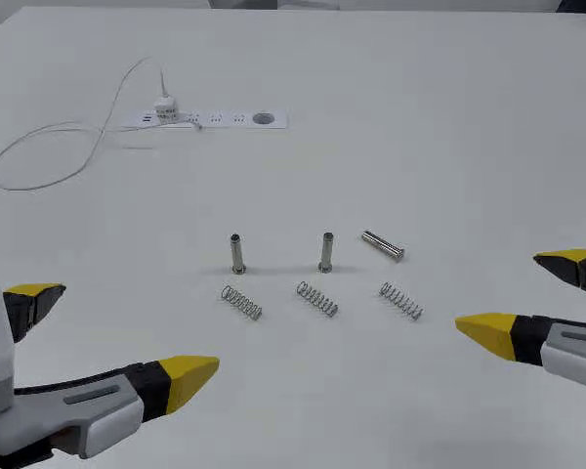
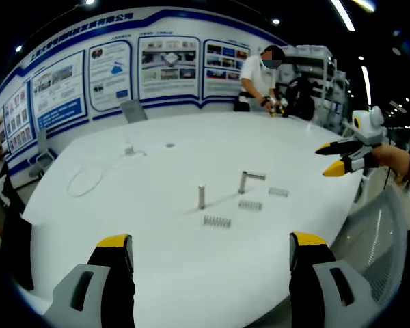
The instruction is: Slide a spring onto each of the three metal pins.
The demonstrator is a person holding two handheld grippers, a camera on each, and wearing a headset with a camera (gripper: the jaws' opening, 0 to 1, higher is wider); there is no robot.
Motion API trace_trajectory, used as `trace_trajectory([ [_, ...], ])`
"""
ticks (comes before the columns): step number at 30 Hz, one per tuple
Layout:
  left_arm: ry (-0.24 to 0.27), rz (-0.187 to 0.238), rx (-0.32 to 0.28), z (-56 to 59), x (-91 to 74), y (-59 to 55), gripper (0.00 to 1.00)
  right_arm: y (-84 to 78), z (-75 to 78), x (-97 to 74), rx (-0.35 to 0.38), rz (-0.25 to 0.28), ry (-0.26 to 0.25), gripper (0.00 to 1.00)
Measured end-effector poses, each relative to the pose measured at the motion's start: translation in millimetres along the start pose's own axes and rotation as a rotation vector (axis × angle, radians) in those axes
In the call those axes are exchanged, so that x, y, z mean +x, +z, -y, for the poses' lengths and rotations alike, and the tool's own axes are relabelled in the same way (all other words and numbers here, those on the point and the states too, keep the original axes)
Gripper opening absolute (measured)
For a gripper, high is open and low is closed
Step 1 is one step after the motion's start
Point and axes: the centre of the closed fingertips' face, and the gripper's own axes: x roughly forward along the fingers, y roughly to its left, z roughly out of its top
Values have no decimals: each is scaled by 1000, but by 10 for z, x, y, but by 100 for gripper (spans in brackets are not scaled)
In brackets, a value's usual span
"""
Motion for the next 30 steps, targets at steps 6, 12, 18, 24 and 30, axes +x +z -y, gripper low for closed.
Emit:
trace_trajectory([
  [6, 3, 13, -13, -18, -1, 21, 96, 75, 95, 160, -18, -7, 9, 60],
  [12, 6, 26, -15, -26, -12, 30, 94, 92, 221, 355, -14, -17, 15, 54],
  [18, 7, 30, -12, -29, -14, 30, 91, 139, 321, 528, -9, -27, 23, 47],
  [24, 1, 26, -17, -16, 3, 19, 89, 197, 410, 699, -15, -35, 29, 43],
  [30, -6, 24, -18, 7, 25, 4, 89, 181, 443, 884, -11, -57, 46, 39],
])
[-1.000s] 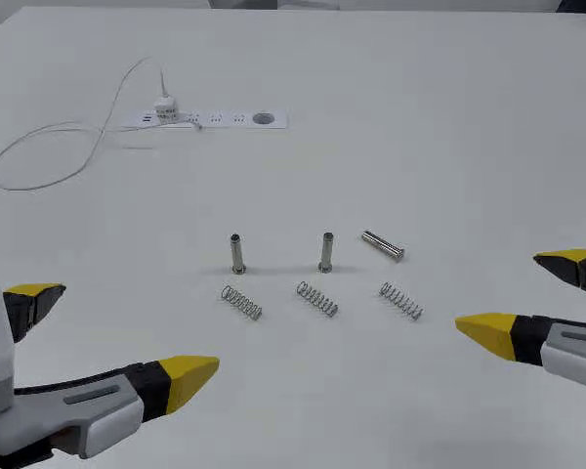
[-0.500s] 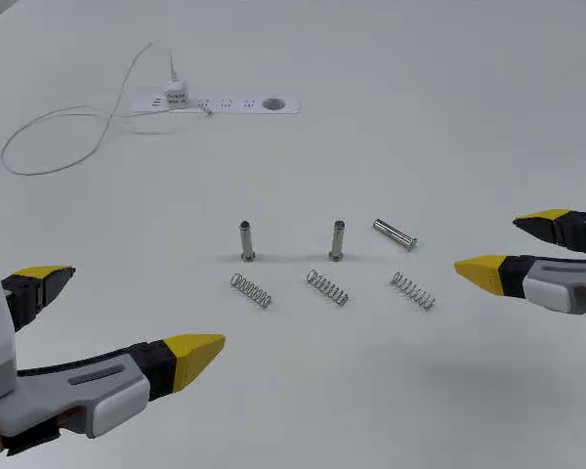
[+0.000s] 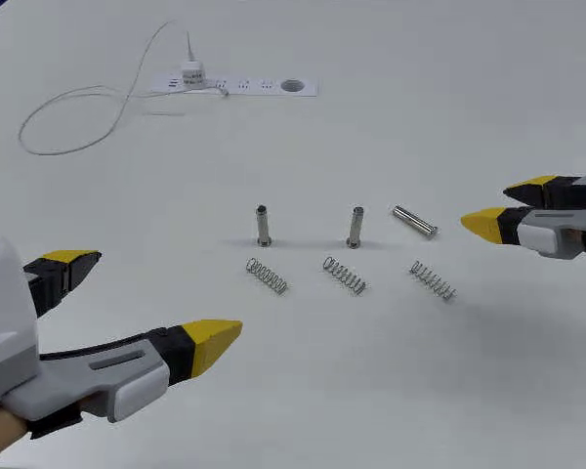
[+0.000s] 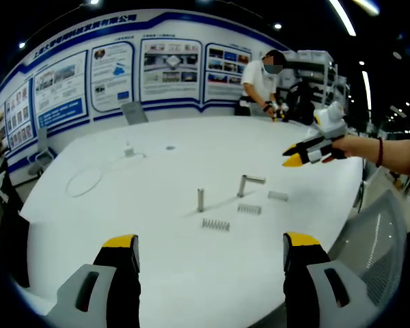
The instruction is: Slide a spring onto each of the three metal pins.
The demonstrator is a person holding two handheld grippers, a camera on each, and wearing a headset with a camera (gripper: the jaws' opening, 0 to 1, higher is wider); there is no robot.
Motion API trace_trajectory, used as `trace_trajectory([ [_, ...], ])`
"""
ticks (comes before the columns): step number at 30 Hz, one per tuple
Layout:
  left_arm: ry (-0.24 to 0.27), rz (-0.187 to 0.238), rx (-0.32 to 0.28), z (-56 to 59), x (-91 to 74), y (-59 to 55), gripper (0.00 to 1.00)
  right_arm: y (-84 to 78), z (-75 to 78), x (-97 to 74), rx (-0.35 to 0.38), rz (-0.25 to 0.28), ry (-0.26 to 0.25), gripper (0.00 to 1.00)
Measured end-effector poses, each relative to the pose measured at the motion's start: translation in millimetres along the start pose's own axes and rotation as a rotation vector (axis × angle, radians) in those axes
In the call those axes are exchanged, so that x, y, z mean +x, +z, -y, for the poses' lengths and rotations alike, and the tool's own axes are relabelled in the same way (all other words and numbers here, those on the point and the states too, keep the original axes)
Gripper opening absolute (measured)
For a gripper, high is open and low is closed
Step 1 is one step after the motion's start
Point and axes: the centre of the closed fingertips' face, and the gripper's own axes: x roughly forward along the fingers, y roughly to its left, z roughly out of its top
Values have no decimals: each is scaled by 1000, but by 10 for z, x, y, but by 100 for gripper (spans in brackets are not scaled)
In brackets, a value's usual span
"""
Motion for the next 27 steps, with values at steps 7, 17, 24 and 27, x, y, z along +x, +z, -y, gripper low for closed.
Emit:
trace_trajectory([
  [7, -10, -4, 5, 29, 19, -15, 87, -27, 12, 225, 4, -33, 24, 36],
  [17, -10, -6, 7, 27, 22, -33, 85, 0, -13, 520, -14, -57, 57, 32],
  [24, -10, -5, 12, 24, 31, -30, 84, -21, -47, 726, -37, -86, 76, 28],
  [27, -17, -10, 10, 46, 39, -37, 84, -17, -55, 804, -3, -94, 86, 27],
])
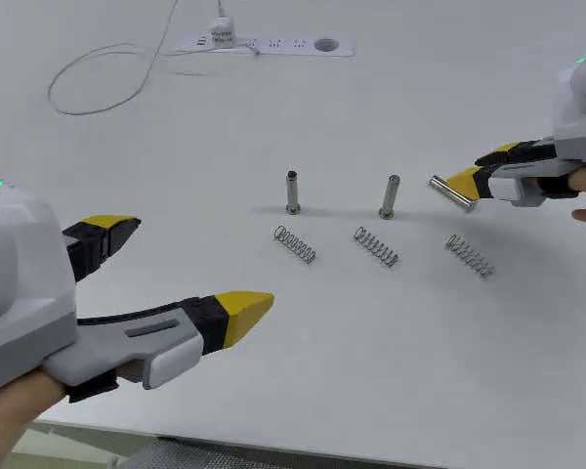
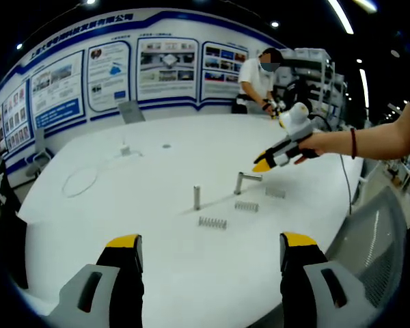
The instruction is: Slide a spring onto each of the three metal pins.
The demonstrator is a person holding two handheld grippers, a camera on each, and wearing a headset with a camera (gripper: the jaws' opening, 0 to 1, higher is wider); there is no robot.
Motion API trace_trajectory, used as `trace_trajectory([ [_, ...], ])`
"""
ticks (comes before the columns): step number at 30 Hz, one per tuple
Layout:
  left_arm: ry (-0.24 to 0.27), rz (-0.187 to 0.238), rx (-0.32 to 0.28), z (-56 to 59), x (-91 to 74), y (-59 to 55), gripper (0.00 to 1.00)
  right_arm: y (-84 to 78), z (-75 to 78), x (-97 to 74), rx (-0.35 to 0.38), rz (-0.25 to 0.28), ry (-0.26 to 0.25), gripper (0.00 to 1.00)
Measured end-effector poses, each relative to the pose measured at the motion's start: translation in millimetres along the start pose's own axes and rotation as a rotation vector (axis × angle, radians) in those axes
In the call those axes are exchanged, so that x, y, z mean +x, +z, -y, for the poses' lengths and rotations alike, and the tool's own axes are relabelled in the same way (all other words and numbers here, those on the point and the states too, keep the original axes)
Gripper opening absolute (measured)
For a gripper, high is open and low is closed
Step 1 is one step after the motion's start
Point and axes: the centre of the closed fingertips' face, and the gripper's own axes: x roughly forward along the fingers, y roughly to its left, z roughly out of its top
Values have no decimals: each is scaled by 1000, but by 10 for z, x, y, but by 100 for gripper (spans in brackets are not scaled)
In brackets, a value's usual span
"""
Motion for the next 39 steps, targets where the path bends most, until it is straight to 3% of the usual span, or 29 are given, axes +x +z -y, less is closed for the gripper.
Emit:
trace_trajectory([
  [15, -20, -9, 3, 51, 76, 8, 83, -116, -12, 310, 31, -94, 24, 17],
  [24, -29, -14, -11, 76, 101, -10, 82, -178, -2, 356, 55, -115, 22, 13],
  [33, -32, -20, -18, 113, 118, -37, 82, -167, -6, 366, 11, -120, 6, 9],
  [39, -33, -20, -21, 116, 113, -44, 82, -169, -16, 358, 20, -131, 2, 9],
])
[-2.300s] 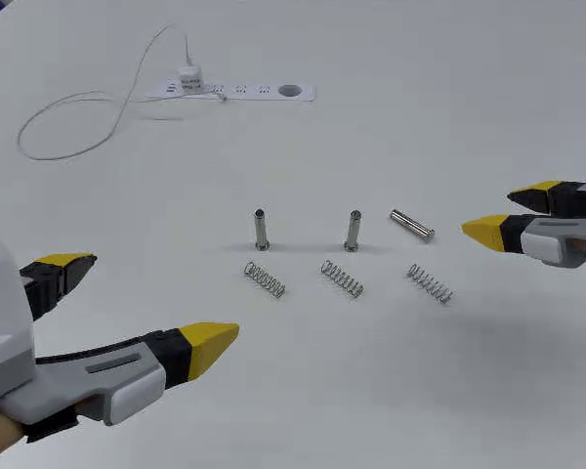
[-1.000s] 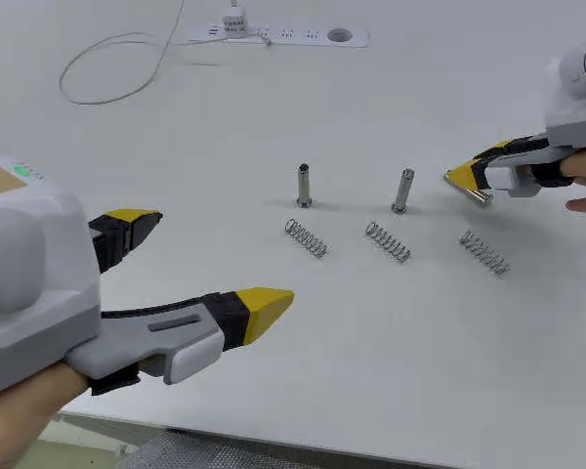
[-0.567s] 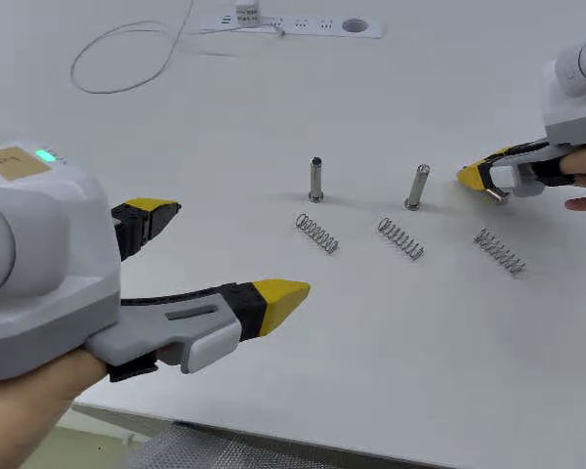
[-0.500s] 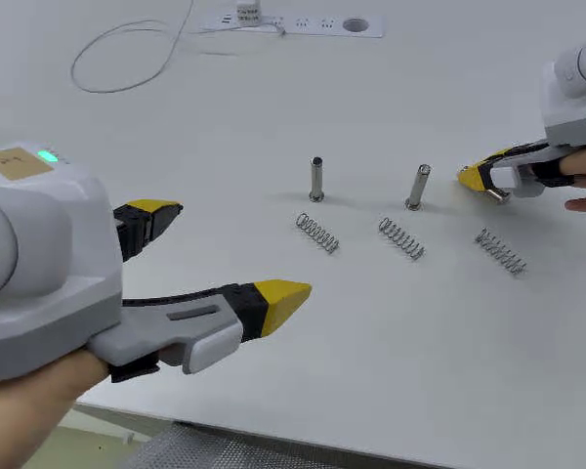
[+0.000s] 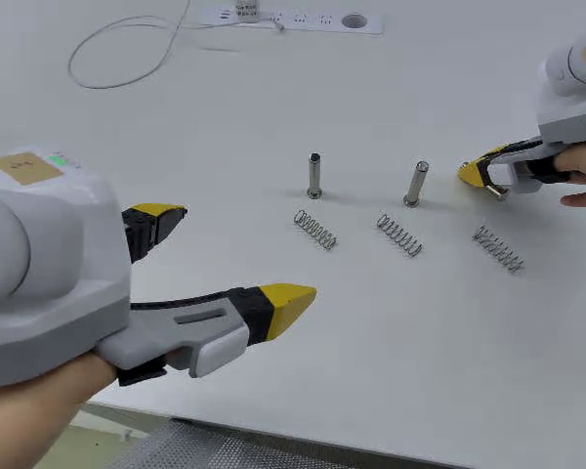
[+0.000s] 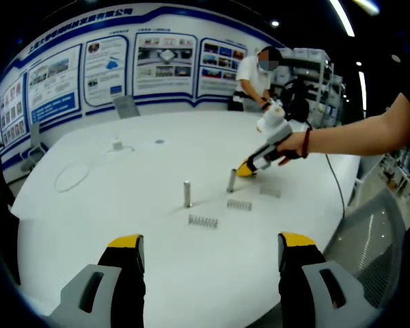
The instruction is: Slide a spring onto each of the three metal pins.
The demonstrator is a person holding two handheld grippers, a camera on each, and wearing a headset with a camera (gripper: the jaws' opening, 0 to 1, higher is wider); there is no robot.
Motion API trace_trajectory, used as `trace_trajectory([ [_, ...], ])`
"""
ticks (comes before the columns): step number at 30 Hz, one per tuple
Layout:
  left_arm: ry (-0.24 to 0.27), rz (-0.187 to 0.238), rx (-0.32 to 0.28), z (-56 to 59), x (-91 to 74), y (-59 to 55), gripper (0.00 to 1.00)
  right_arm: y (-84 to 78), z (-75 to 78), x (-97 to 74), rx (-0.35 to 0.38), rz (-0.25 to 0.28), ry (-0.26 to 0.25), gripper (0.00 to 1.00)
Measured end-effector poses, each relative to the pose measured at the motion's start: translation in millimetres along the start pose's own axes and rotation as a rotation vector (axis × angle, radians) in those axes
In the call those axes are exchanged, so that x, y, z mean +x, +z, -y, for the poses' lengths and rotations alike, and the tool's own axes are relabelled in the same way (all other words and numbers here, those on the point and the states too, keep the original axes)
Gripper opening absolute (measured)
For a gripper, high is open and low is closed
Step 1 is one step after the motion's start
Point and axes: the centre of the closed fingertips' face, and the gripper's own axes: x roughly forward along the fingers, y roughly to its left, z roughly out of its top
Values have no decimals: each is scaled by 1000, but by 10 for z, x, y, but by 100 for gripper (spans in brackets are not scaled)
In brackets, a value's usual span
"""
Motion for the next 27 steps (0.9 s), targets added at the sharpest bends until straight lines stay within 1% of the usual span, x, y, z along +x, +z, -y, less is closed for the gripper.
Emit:
trace_trajectory([
  [4, 2, 1, 0, -7, -6, 3, 82, -2, -15, -10, 8, -6, -7, 9],
  [5, 3, 4, -2, -11, -6, 8, 82, -8, -20, -15, 27, -7, -7, 9],
  [6, 4, 6, -4, -15, -6, 12, 82, -14, -31, -28, 76, -6, -9, 9],
  [7, 3, 6, -6, -15, -4, 14, 81, -13, -33, -35, 85, -5, -5, 9],
  [10, 1, 10, -11, -12, 5, 23, 81, -6, -47, -69, 81, 0, -11, 9],
  [16, -4, 23, -13, 5, 1, 45, 81, 95, -70, -184, 74, 35, -25, 9],
  [20, -4, 26, -13, 5, -8, 52, 81, 105, -81, -246, 72, 41, -33, 9],
  [25, -5, 30, -10, 6, -22, 65, 81, 150, -102, -360, 78, 65, -45, 9],
  [27, -6, 32, -10, 9, -20, 74, 81, 149, -110, -392, 76, 64, -50, 9],
])
